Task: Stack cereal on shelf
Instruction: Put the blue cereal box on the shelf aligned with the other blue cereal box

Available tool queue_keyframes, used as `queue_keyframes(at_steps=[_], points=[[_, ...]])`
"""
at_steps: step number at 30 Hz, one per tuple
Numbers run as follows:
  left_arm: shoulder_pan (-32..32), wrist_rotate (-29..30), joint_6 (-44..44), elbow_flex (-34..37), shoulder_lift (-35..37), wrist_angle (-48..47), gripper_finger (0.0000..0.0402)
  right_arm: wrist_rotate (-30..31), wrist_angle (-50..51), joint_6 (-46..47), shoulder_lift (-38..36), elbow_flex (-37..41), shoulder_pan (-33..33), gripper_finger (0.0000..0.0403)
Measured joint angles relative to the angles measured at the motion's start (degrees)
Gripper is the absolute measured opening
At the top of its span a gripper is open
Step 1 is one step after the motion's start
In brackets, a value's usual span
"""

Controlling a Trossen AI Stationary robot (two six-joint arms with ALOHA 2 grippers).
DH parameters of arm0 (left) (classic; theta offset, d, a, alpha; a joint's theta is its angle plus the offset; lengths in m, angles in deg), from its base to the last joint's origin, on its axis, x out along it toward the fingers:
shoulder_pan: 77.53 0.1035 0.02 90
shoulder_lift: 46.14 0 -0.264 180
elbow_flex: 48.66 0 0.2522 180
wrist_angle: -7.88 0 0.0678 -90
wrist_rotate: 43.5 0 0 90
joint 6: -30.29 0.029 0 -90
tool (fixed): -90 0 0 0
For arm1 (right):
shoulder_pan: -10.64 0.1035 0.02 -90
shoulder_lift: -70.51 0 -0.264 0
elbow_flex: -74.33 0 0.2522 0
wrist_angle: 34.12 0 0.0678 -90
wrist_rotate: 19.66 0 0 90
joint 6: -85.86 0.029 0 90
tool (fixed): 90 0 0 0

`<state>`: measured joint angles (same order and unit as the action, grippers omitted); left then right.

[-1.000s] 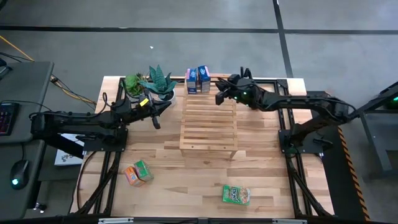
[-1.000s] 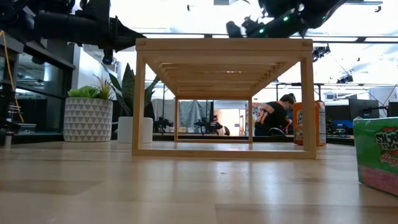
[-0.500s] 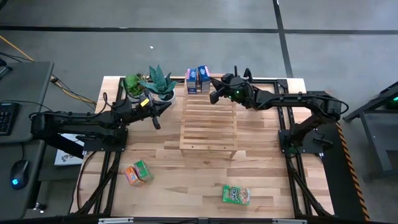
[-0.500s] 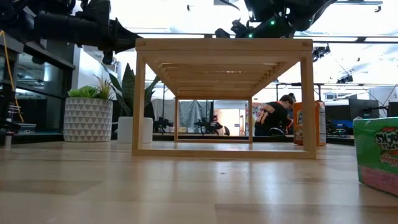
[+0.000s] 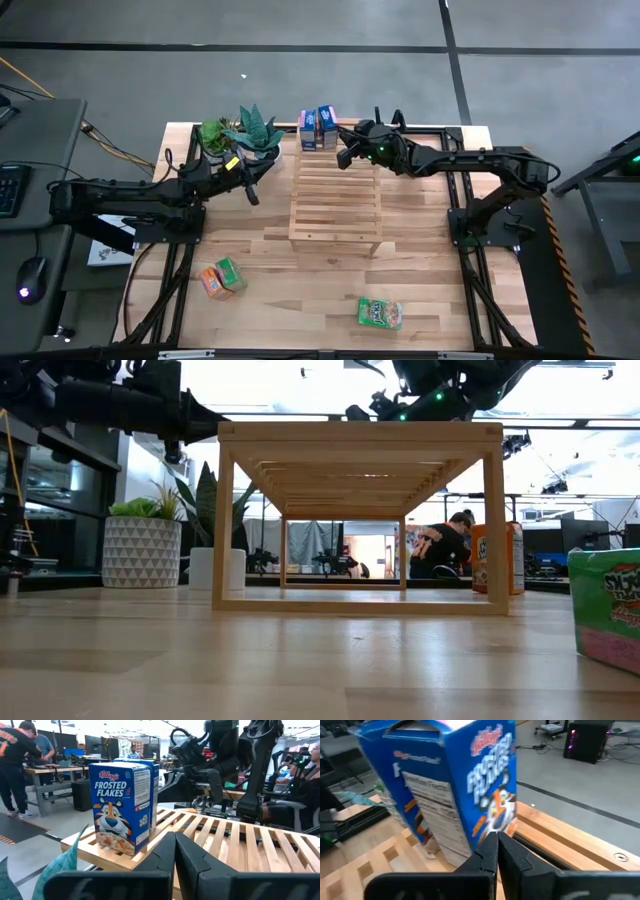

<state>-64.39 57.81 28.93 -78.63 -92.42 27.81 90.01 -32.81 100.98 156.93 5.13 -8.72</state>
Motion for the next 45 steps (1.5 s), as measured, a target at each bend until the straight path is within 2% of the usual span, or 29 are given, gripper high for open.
queue_keyframes(at_steps=[19, 23, 29, 33, 37, 41, 45], points=[[0.01, 0.10, 0.12, 0.00, 0.00, 0.00, 0.0000, -9.78, 4.06, -0.79, 0.02, 0.00, 0.02, 0.0000], [0.01, 2.30, 0.12, 0.00, 0.00, -0.01, 0.0000, -10.31, 5.27, -0.83, 0.02, 0.00, 0.13, 0.0000], [0.01, 3.61, 1.09, 0.00, -0.34, -0.07, 0.0000, -18.22, 3.79, 0.17, 0.02, 0.00, 3.56, 0.0000], [0.01, 3.61, 2.47, 0.00, -1.20, 0.36, 0.0000, -12.05, -1.17, 2.45, 1.04, 0.00, 9.21, 0.0000], [0.01, 3.81, 2.26, 0.00, -1.94, 3.14, 0.0000, 0.85, -10.69, 4.34, 3.05, -0.05, 14.61, 0.0000], [0.01, 4.49, 1.64, 0.00, -1.99, 3.07, 0.0000, 13.90, -13.88, 4.23, 5.23, -0.07, 17.35, 0.0000], [0.01, 5.14, 1.64, 0.00, -1.99, 3.08, 0.0000, 19.87, -19.53, 2.92, 8.76, -0.07, 18.97, 0.0000]])
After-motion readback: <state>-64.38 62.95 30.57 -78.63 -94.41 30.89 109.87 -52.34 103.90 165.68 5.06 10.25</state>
